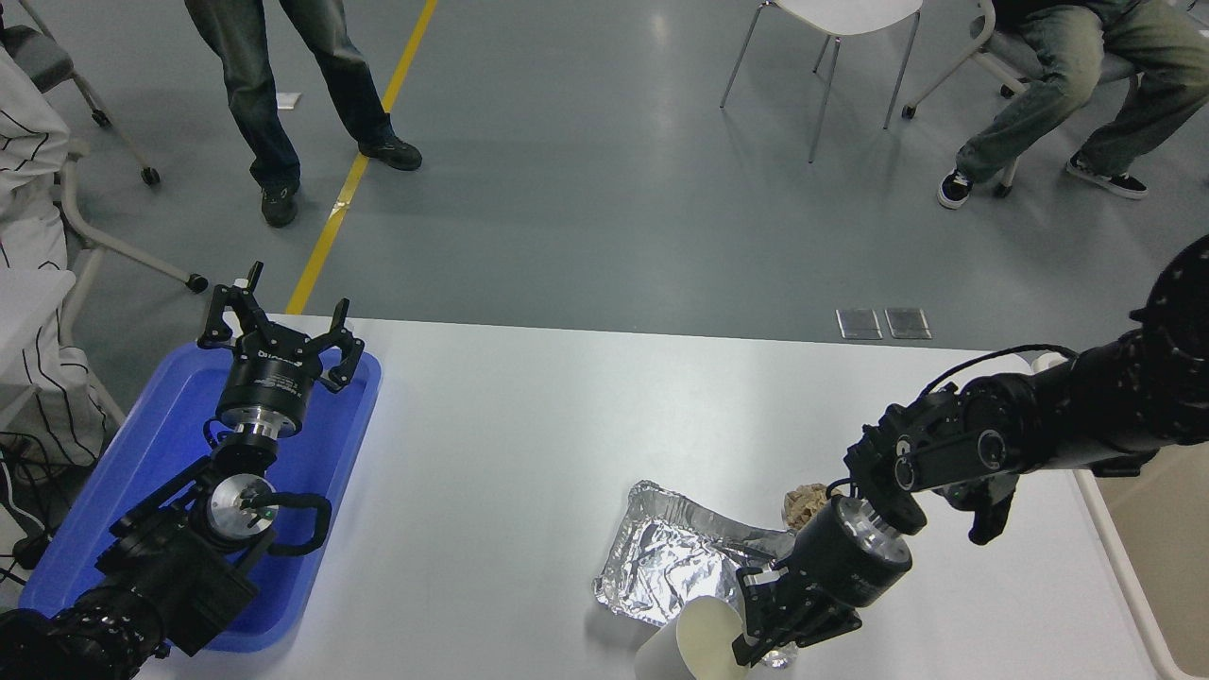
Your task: Pick up paper cup place in dustbin
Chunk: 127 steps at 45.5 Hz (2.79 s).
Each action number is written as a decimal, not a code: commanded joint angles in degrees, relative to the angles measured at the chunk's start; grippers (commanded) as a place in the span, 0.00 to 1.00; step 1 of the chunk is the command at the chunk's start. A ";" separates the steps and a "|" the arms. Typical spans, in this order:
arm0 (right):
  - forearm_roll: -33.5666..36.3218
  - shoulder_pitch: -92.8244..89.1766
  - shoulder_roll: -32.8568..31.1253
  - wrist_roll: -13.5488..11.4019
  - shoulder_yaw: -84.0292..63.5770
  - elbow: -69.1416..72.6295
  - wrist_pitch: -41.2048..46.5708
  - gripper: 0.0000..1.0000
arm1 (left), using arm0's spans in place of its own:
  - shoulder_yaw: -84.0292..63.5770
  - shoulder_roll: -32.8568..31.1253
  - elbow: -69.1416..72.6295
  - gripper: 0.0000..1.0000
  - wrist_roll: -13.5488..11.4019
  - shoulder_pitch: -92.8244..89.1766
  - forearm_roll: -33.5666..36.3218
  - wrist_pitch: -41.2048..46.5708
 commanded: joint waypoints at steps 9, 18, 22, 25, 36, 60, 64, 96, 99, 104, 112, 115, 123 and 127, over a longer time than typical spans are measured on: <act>-3.00 18.57 -5.67 0.00 -4.62 8.64 7.49 0.00 | -0.01 0.00 0.01 1.00 0.00 -0.05 0.00 0.00; -3.00 26.65 -8.30 0.00 -6.64 8.99 9.35 0.00 | -0.01 0.00 0.01 1.00 0.00 0.04 0.00 0.00; -3.00 30.34 -9.44 0.00 -8.04 8.99 9.35 0.00 | -0.01 0.00 0.01 1.00 0.00 0.04 0.00 0.00; -3.00 32.54 -9.80 0.00 -9.10 8.99 9.35 0.00 | -0.01 0.00 0.01 1.00 0.00 0.04 0.00 0.00; -3.00 38.95 -10.15 0.00 -12.17 8.99 9.35 0.00 | -0.01 0.00 0.01 1.00 0.00 -0.05 0.00 0.00; -3.96 46.61 -13.40 -0.09 -16.84 8.73 9.35 0.00 | -0.01 0.00 0.01 1.00 0.00 -0.05 0.00 0.00; -3.96 46.96 -14.89 -0.09 -17.62 8.73 9.35 0.00 | 0.00 0.00 0.01 1.00 0.00 -0.05 0.00 0.00; -6.42 47.67 -25.70 -0.18 -45.40 4.25 9.35 0.00 | -0.01 0.00 0.19 1.00 0.00 0.04 0.00 0.09; -6.42 46.96 -27.90 -0.27 -46.28 3.02 8.56 0.00 | 0.00 0.00 0.19 1.00 0.00 0.04 0.00 0.00; -6.25 43.45 -31.24 -0.27 -46.72 -0.41 6.36 0.00 | 0.08 0.00 0.19 1.00 0.00 0.04 -0.09 0.09; -4.49 34.75 -34.58 -0.18 -45.67 -5.51 -0.05 0.00 | 0.08 0.00 0.19 1.00 0.00 -0.05 -0.09 0.00; 0.15 29.66 -35.81 -0.27 -44.79 -7.61 -3.74 0.00 | 0.08 0.00 0.19 1.00 0.00 -0.05 0.00 0.00; 6.41 20.52 -36.52 -0.27 -43.21 -12.97 -8.93 0.00 | -0.01 0.00 0.19 1.00 0.00 -0.05 0.00 0.00; 6.50 14.11 -36.69 -0.27 -40.05 -16.75 -12.18 0.00 | -0.01 0.00 0.10 1.00 0.00 -0.05 0.00 0.00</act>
